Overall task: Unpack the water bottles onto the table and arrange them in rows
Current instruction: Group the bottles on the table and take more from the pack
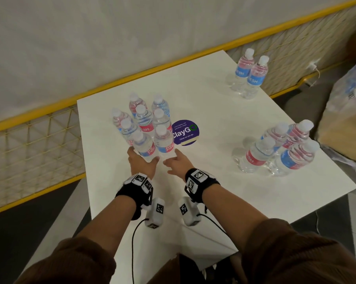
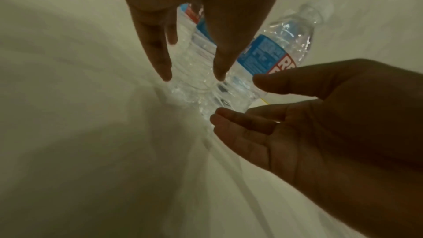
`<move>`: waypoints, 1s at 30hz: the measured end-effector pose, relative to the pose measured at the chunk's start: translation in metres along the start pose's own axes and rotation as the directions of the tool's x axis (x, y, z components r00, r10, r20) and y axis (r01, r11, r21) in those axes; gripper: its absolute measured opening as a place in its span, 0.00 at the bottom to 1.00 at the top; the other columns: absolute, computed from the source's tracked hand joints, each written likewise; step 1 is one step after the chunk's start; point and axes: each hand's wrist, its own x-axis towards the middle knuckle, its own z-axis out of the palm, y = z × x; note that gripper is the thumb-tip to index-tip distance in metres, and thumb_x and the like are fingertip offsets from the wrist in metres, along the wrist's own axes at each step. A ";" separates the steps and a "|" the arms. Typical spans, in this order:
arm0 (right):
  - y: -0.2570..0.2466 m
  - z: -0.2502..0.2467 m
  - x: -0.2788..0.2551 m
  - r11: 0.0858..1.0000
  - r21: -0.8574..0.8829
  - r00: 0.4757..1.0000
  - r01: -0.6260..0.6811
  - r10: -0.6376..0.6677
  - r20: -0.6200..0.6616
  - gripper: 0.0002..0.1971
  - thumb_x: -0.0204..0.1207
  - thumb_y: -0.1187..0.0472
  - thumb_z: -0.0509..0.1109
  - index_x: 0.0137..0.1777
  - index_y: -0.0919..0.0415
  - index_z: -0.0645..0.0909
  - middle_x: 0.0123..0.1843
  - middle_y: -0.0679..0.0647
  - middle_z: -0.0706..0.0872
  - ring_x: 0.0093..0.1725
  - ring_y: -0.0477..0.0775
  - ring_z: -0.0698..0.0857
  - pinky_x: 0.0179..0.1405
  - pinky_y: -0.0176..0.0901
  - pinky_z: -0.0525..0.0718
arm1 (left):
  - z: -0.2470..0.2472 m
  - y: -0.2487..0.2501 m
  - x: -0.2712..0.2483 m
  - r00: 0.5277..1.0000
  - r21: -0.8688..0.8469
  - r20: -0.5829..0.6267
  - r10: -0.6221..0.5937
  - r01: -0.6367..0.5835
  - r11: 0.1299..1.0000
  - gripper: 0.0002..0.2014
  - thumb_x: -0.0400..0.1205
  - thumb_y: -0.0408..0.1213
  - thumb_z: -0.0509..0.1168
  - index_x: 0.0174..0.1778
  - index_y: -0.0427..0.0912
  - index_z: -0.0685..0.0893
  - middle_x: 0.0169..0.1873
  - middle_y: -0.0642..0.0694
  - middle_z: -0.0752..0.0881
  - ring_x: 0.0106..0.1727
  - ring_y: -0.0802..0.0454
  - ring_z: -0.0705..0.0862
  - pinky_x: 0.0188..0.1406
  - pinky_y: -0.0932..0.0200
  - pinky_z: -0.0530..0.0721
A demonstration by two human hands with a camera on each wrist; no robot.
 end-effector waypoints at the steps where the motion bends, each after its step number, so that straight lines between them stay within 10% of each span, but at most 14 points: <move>1: -0.002 0.001 -0.001 1.000 -0.011 1.000 -0.001 0.001 0.011 0.39 0.77 0.70 0.66 0.83 0.60 0.48 0.65 0.63 0.79 0.69 0.62 0.78 0.63 0.54 0.80 | 0.002 -0.001 0.000 0.997 0.025 0.010 -0.071 0.070 0.997 0.38 0.74 0.37 0.74 0.75 0.36 0.61 0.68 0.33 0.76 0.68 0.36 0.77 0.64 0.48 0.76; 5: -0.002 -0.015 -0.004 0.999 -0.049 0.995 -0.008 0.013 0.102 0.35 0.79 0.78 0.61 0.82 0.65 0.49 0.70 0.68 0.77 0.59 0.56 0.83 0.60 0.53 0.81 | 0.003 0.000 0.001 0.952 0.203 0.137 -0.275 0.245 0.948 0.30 0.80 0.44 0.67 0.73 0.33 0.65 0.68 0.33 0.77 0.67 0.36 0.78 0.64 0.50 0.76; 9: 0.015 -0.069 -0.022 0.995 -0.068 0.996 -0.075 0.078 0.037 0.19 0.79 0.74 0.61 0.69 0.65 0.72 0.50 0.59 0.84 0.39 0.47 0.87 0.38 0.39 0.83 | 0.025 0.022 -0.024 0.742 0.427 0.546 -0.389 0.153 0.891 0.15 0.81 0.41 0.65 0.60 0.37 0.77 0.53 0.40 0.86 0.53 0.43 0.86 0.56 0.56 0.79; 11: 0.027 -0.107 -0.037 0.987 -0.087 0.991 -0.134 0.133 -0.013 0.13 0.79 0.70 0.64 0.62 0.61 0.78 0.50 0.57 0.86 0.46 0.51 0.86 0.43 0.42 0.82 | 0.052 0.038 -0.042 0.734 0.335 0.635 -0.241 0.019 0.942 0.13 0.78 0.39 0.69 0.53 0.39 0.76 0.44 0.42 0.84 0.44 0.44 0.84 0.50 0.52 0.81; 14: 0.041 -0.165 -0.060 0.972 -0.008 0.969 -0.233 0.231 -0.085 0.09 0.79 0.72 0.62 0.54 0.62 0.81 0.47 0.56 0.88 0.45 0.53 0.88 0.43 0.44 0.84 | 0.094 0.079 -0.076 0.742 0.097 0.644 0.186 -0.321 0.942 0.26 0.74 0.45 0.74 0.65 0.43 0.74 0.55 0.47 0.80 0.55 0.51 0.80 0.57 0.58 0.79; 17: 0.053 -0.222 -0.080 0.934 0.108 0.894 -0.341 0.358 -0.270 0.10 0.79 0.71 0.58 0.47 0.63 0.82 0.40 0.58 0.89 0.40 0.53 0.88 0.39 0.43 0.84 | 0.122 0.132 -0.112 0.622 -0.129 0.554 0.553 -0.592 0.796 0.36 0.69 0.55 0.75 0.71 0.47 0.71 0.65 0.50 0.74 0.66 0.53 0.73 0.63 0.59 0.75; 21: 0.045 -0.275 -0.103 0.939 0.115 0.745 -0.323 0.327 -0.581 0.08 0.80 0.63 0.61 0.48 0.59 0.82 0.42 0.58 0.88 0.54 0.62 0.87 0.47 0.44 0.81 | 0.158 0.177 -0.146 0.483 -0.025 0.596 0.641 -0.787 0.616 0.41 0.68 0.57 0.74 0.75 0.51 0.65 0.70 0.49 0.70 0.70 0.49 0.69 0.62 0.54 0.77; 25: 0.025 -0.315 -0.103 0.936 0.325 0.678 0.136 0.151 -0.719 0.09 0.82 0.57 0.59 0.57 0.54 0.78 0.54 0.56 0.81 0.71 0.65 0.77 0.53 0.50 0.81 | 0.186 0.185 -0.150 0.545 0.254 0.633 0.551 -0.818 0.516 0.37 0.73 0.57 0.69 0.78 0.53 0.64 0.66 0.46 0.71 0.65 0.44 0.72 0.54 0.49 0.81; 30: 0.010 -0.320 -0.074 0.878 0.398 0.878 0.264 -0.049 -0.475 0.35 0.67 0.29 0.64 0.72 0.46 0.75 0.72 0.53 0.80 0.71 0.56 0.79 0.73 0.58 0.72 | 0.193 0.191 -0.144 0.605 0.297 0.610 0.512 -0.774 0.559 0.25 0.81 0.55 0.60 0.75 0.55 0.68 0.61 0.45 0.78 0.60 0.43 0.77 0.49 0.49 0.79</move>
